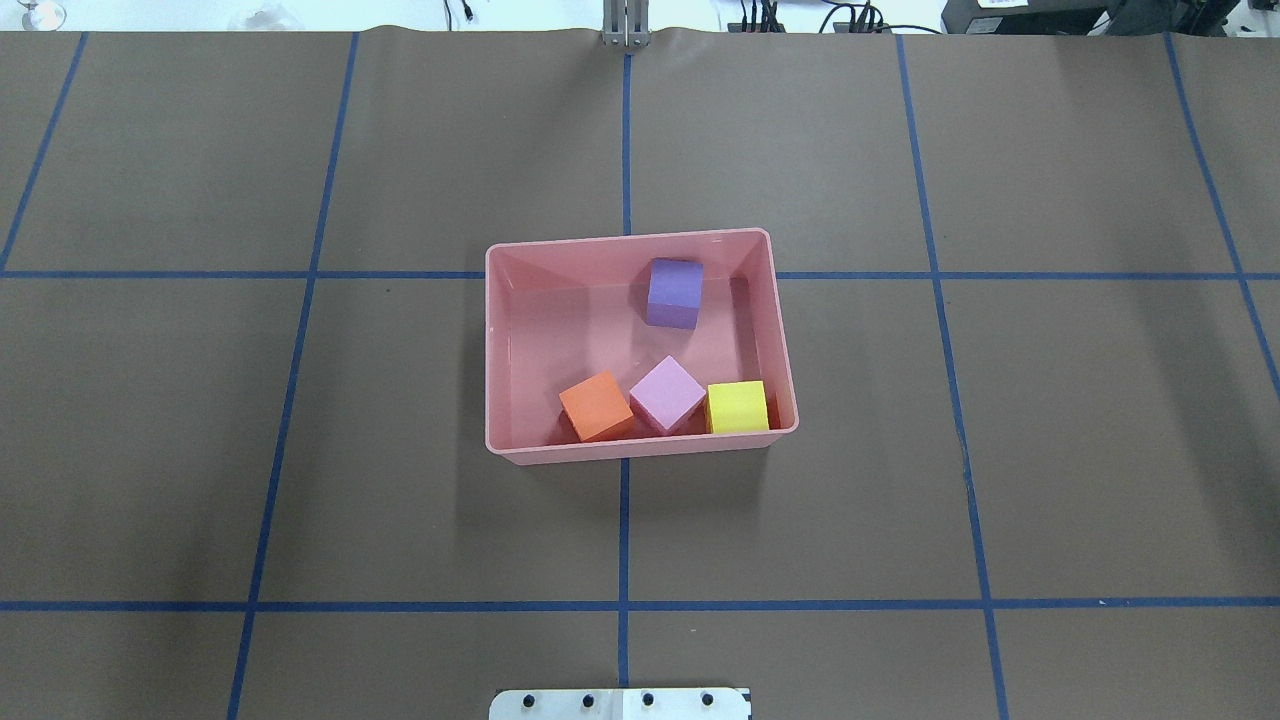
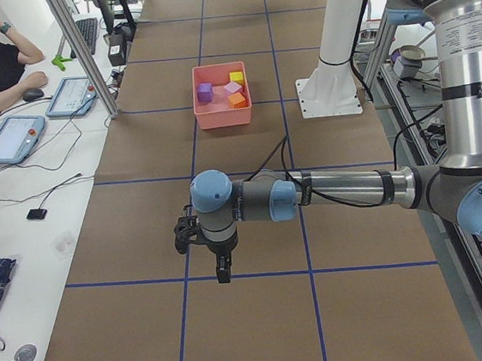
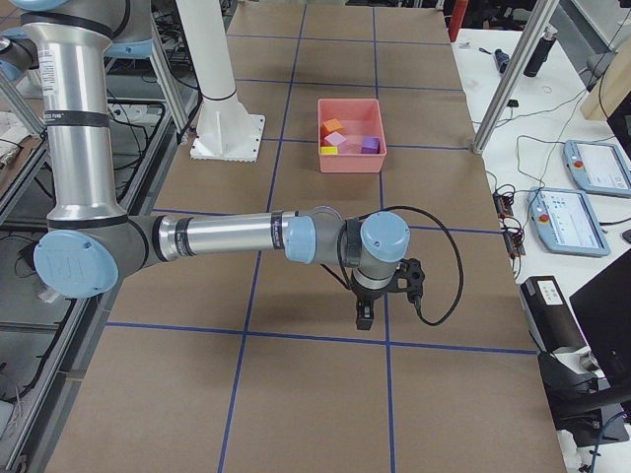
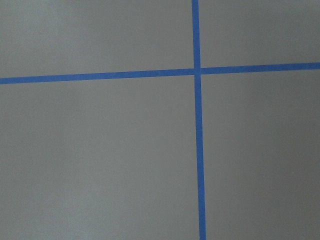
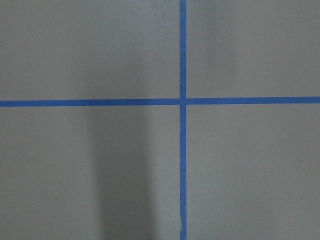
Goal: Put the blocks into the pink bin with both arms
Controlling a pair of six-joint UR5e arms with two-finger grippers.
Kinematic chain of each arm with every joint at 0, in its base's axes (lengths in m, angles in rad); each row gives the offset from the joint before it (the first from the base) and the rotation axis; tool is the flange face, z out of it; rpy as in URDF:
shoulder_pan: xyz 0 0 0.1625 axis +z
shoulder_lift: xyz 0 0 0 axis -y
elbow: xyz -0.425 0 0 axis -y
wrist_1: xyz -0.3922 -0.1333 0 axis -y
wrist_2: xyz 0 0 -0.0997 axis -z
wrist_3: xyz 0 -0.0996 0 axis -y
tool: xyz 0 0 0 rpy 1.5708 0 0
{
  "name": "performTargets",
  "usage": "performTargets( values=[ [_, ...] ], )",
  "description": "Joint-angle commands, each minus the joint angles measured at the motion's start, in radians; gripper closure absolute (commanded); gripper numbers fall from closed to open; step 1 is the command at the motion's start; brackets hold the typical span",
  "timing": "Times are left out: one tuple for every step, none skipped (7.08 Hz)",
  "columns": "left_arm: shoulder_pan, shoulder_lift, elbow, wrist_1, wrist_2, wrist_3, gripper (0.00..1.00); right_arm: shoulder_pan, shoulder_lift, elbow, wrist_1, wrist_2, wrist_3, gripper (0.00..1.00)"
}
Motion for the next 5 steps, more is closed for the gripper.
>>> performTargets(
  values=[
    [0.001,-0.006,0.008,0.001,0.000,0.000,0.00,0.000,0.000,-0.001,0.032,0.001,0.008,0.00],
    [0.001,-0.007,0.008,0.001,0.000,0.000,0.00,0.000,0.000,-0.001,0.035,0.001,0.009,0.00],
    [0.000,-0.009,0.008,0.001,0.000,0.000,0.00,0.000,0.000,-0.001,0.035,0.001,0.010,0.00],
    [0.001,-0.015,0.009,0.001,0.000,0.000,0.00,0.000,0.000,-0.002,0.034,0.003,0.010,0.00],
    [0.001,-0.015,0.011,0.001,0.000,0.000,0.00,0.000,0.000,-0.001,0.034,0.004,0.010,0.00]
  ],
)
